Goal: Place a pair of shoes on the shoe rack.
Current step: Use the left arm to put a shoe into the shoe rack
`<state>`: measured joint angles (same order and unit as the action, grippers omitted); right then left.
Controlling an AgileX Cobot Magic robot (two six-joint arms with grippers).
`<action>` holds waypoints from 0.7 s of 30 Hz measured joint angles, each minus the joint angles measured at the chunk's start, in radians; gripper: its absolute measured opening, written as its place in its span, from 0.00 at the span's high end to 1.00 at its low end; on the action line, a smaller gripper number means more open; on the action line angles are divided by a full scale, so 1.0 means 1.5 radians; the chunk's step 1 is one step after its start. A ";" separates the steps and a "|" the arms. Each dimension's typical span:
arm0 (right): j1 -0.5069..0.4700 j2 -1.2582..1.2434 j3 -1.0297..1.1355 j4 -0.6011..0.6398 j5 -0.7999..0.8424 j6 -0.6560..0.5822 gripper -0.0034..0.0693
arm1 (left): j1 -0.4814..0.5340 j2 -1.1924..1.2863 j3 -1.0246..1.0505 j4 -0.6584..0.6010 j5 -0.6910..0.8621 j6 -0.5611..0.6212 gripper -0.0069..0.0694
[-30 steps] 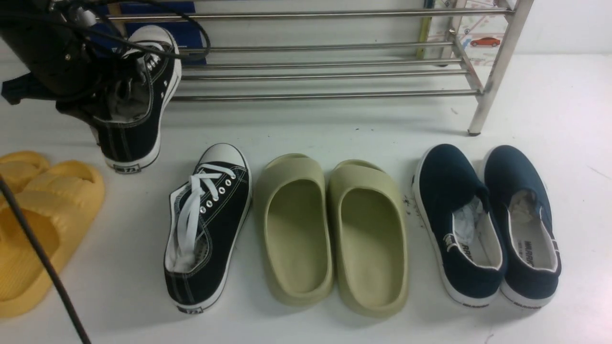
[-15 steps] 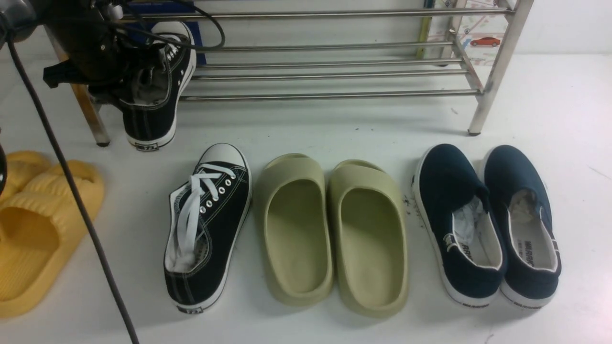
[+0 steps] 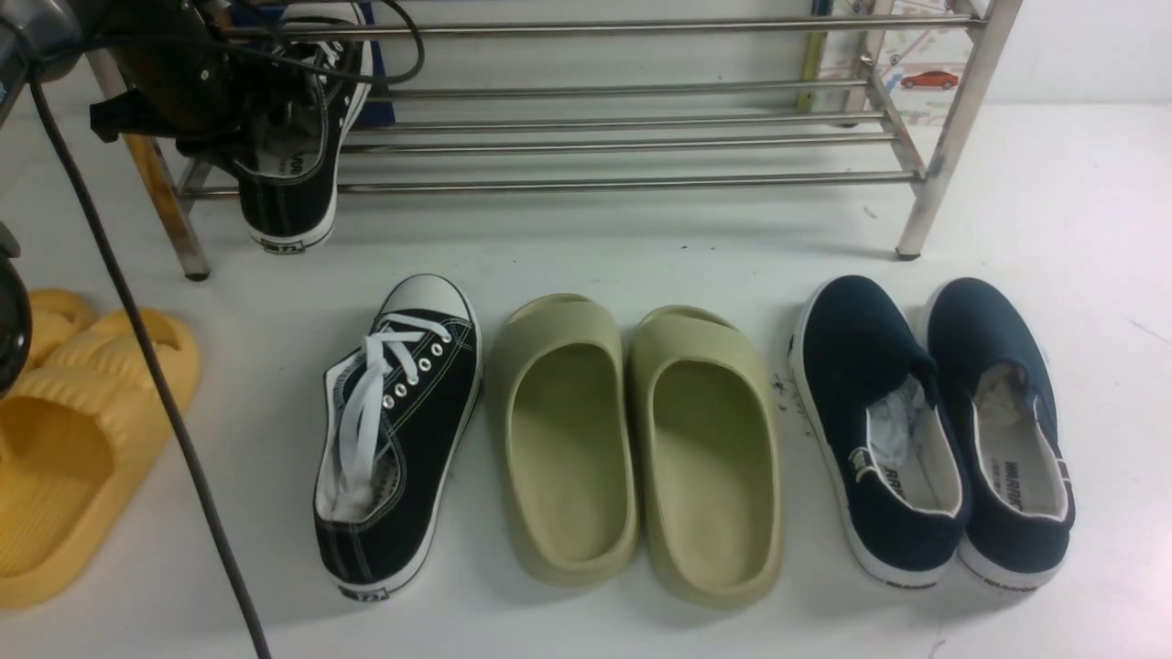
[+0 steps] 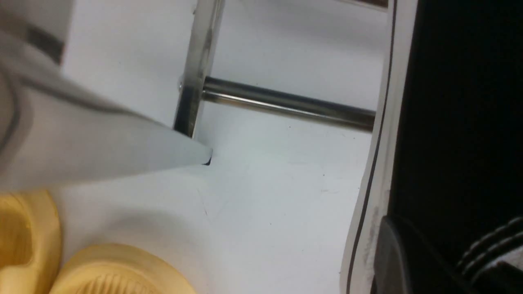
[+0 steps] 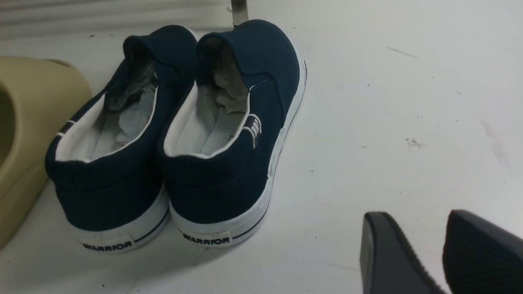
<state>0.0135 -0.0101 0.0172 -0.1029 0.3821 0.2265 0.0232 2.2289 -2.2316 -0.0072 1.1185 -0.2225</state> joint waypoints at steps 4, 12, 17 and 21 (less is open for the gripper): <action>0.000 0.000 0.000 0.000 0.000 0.000 0.62 | 0.000 0.000 0.000 0.000 -0.007 0.000 0.91; 0.000 0.000 0.000 0.000 0.000 0.000 0.62 | 0.000 0.000 -0.003 -0.002 -0.036 -0.003 0.70; 0.000 0.000 0.000 0.000 0.000 0.000 0.62 | 0.000 -0.007 -0.003 -0.001 -0.021 -0.003 0.53; 0.000 0.000 0.000 0.000 0.000 0.000 0.62 | 0.000 -0.037 -0.003 0.000 0.028 -0.003 0.49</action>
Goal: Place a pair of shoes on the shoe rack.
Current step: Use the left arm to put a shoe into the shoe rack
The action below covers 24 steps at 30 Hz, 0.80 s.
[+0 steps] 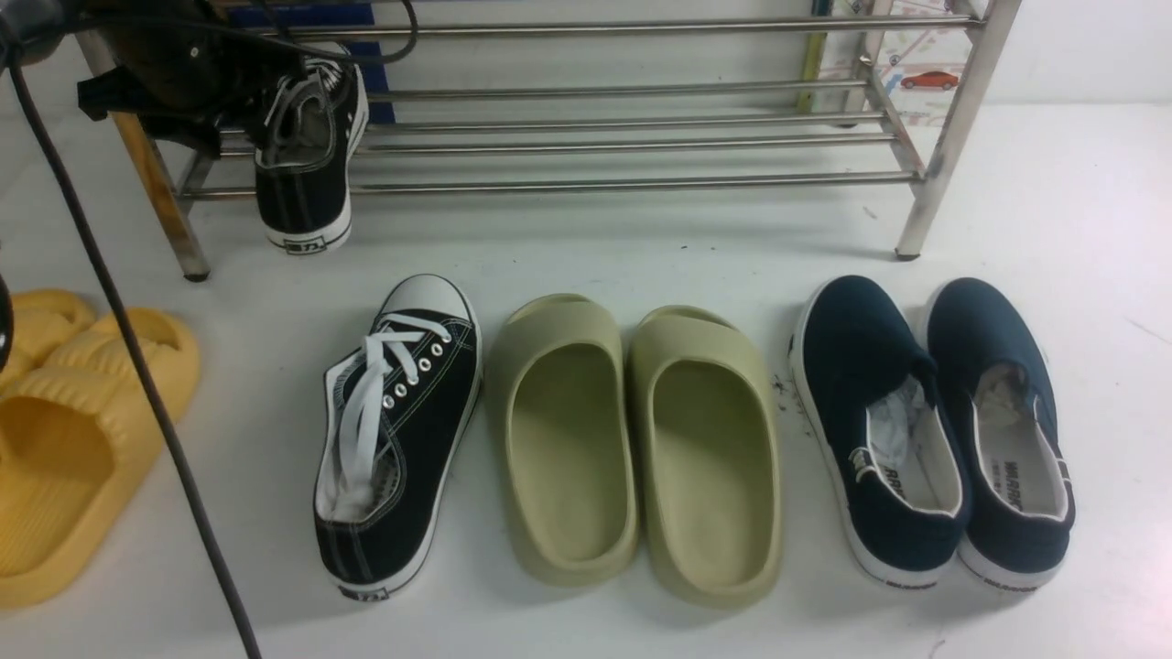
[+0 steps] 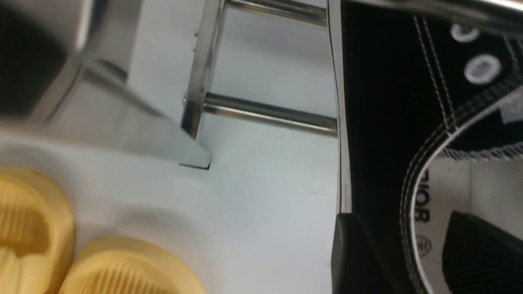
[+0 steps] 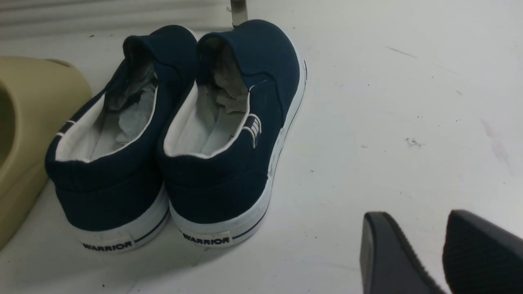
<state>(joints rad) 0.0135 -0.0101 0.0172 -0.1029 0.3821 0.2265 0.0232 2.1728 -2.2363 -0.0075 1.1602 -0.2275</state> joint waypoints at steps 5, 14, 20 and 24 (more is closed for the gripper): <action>0.000 0.000 0.000 0.000 0.000 0.000 0.62 | 0.000 -0.042 -0.001 0.005 0.051 0.005 0.54; 0.000 0.000 0.000 0.000 0.000 0.000 0.62 | -0.031 -0.117 0.103 0.023 0.059 0.012 0.93; 0.000 0.000 0.000 0.000 0.000 0.000 0.62 | -0.120 -0.172 0.301 0.021 -0.024 0.018 0.93; 0.000 0.000 0.000 0.000 0.000 0.000 0.62 | -0.123 -0.152 0.356 0.040 -0.094 0.000 0.93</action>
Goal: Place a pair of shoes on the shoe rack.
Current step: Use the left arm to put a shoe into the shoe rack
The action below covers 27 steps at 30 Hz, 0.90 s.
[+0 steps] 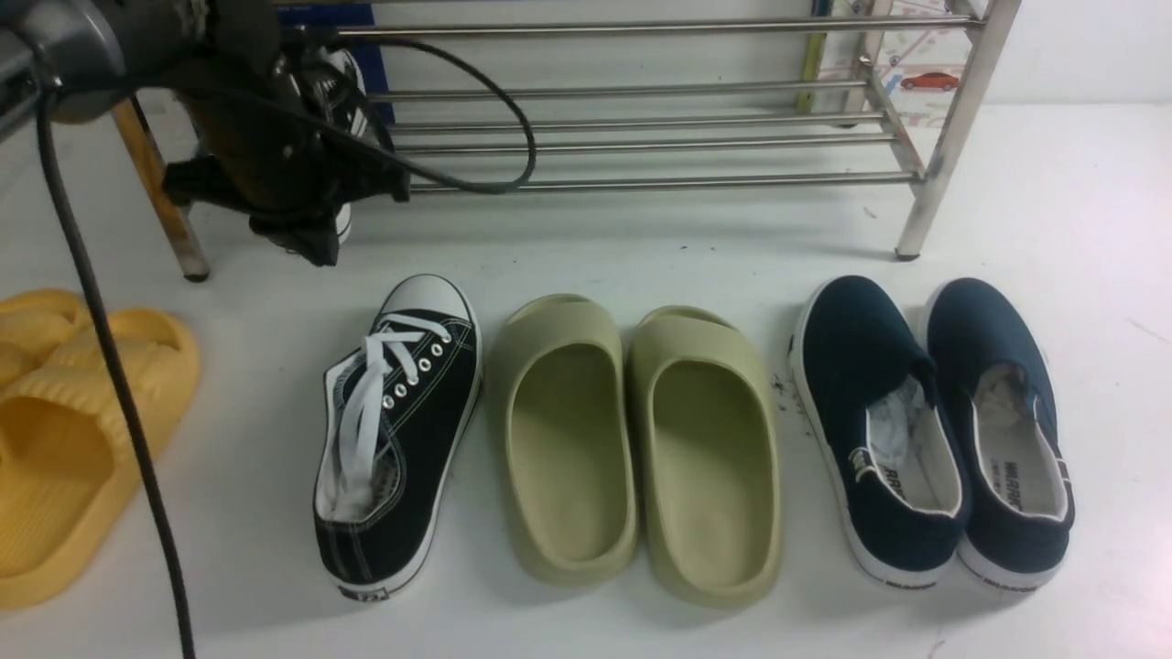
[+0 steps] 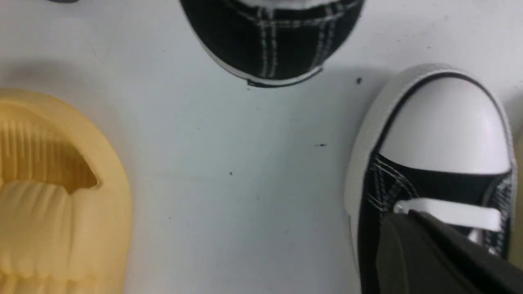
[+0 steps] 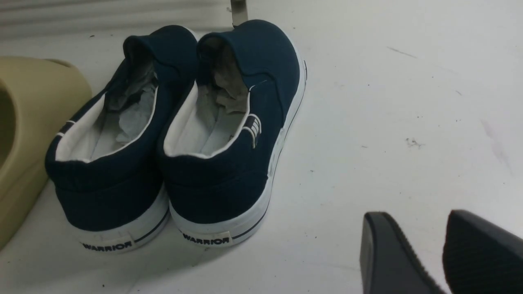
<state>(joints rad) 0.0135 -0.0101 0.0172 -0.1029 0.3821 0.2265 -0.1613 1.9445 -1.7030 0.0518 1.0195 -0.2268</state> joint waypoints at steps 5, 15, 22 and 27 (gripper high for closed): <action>0.000 0.000 0.000 0.000 0.000 0.000 0.62 | 0.017 0.034 0.006 0.028 -0.049 -0.042 0.93; 0.000 0.000 0.000 -0.004 0.000 0.000 0.62 | 0.050 0.080 -0.071 0.047 -0.075 -0.091 0.93; 0.000 0.000 0.000 -0.005 0.000 0.000 0.62 | 0.050 0.107 -0.114 0.042 -0.043 -0.091 0.93; 0.000 0.000 0.000 -0.005 0.000 0.000 0.62 | 0.050 0.108 -0.119 0.065 -0.025 -0.091 0.93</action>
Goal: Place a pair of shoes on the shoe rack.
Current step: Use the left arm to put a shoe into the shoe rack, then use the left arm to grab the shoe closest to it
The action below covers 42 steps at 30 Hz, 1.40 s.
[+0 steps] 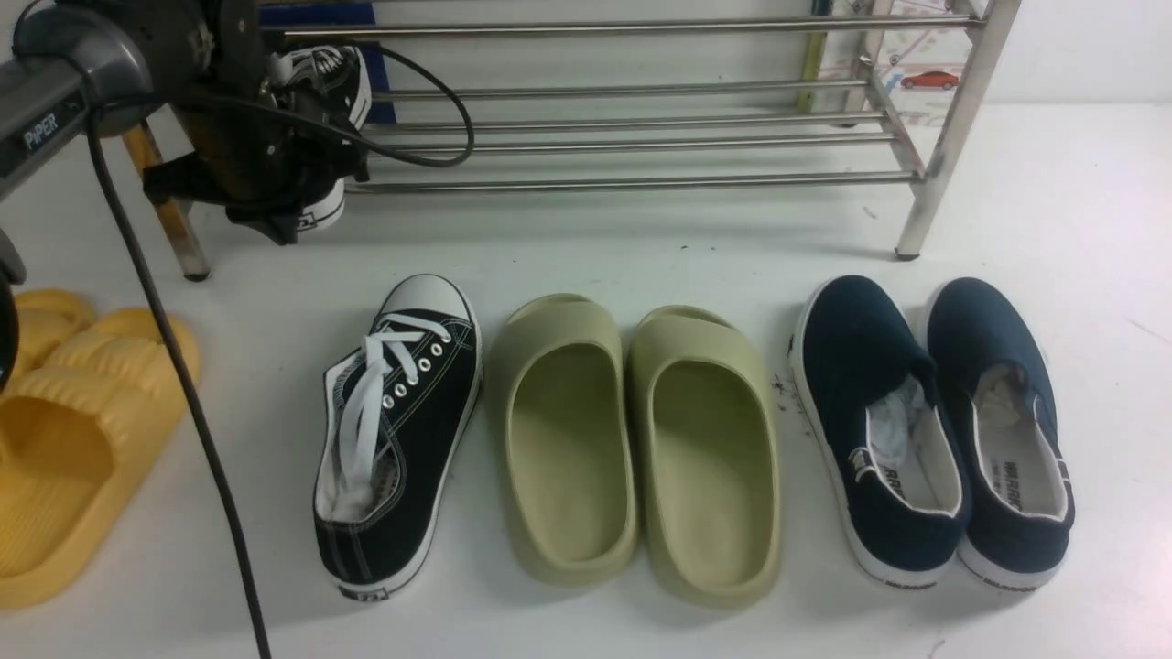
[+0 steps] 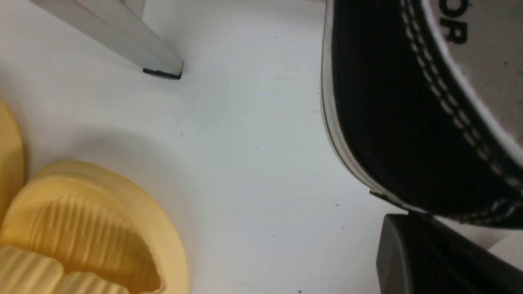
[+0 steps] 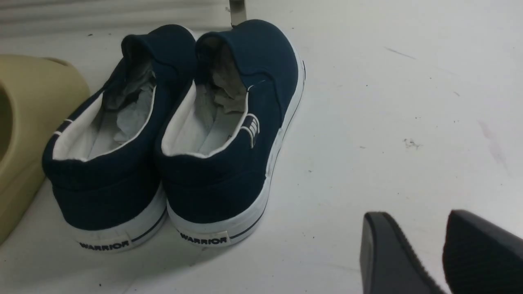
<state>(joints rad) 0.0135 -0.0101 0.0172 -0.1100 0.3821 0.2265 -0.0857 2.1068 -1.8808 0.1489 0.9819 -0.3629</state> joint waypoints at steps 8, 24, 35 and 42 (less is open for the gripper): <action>0.000 0.000 0.000 0.000 0.000 0.000 0.62 | 0.001 -0.026 -0.002 0.026 0.053 0.000 0.92; 0.000 0.000 0.000 0.000 0.000 0.000 0.62 | -0.019 -0.354 0.244 -0.054 0.151 0.044 0.60; 0.000 0.000 0.000 0.000 0.000 0.000 0.62 | -0.186 -0.412 0.537 -0.049 0.040 0.021 0.60; 0.000 0.000 0.000 0.000 0.000 0.000 0.62 | -0.163 -0.335 0.537 -0.024 -0.021 -0.032 0.60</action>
<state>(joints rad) 0.0135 -0.0101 0.0172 -0.1104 0.3821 0.2265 -0.3300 1.6041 -1.0747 0.1124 0.9506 -0.4108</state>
